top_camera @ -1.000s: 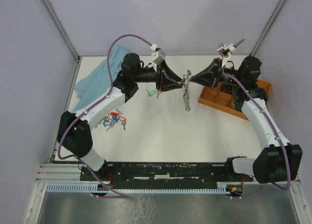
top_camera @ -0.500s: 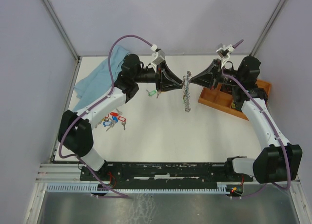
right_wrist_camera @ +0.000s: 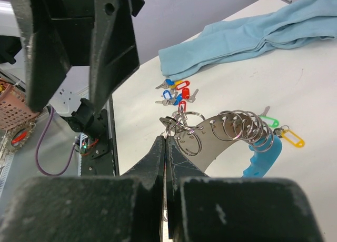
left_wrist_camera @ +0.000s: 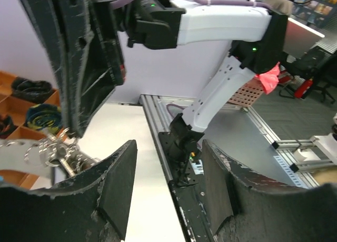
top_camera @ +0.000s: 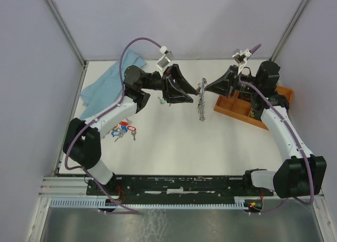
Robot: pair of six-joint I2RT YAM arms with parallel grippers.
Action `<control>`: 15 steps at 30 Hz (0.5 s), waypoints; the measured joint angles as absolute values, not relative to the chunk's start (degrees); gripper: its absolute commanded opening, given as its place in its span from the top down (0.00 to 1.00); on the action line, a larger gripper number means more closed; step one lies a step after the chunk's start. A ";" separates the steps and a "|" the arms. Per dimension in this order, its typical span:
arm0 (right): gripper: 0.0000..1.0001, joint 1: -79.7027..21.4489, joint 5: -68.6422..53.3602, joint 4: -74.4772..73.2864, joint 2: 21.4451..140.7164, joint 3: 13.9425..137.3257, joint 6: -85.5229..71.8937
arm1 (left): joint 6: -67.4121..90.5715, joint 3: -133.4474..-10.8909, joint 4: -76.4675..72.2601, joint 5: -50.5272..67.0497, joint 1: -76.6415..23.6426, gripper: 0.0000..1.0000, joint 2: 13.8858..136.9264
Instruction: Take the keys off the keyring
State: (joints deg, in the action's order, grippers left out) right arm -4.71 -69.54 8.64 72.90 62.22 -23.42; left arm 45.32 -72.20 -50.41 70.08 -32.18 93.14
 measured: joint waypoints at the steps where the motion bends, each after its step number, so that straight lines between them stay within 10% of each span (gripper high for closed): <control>1: 0.99 -4.71 -69.47 8.49 72.90 62.22 -23.27 | 46.89 -72.20 -52.45 70.43 -32.38 0.41 93.30; 15: 0.99 -4.71 -69.38 8.05 72.90 62.22 -23.05 | 45.25 -77.19 -42.13 70.06 -33.50 0.36 100.75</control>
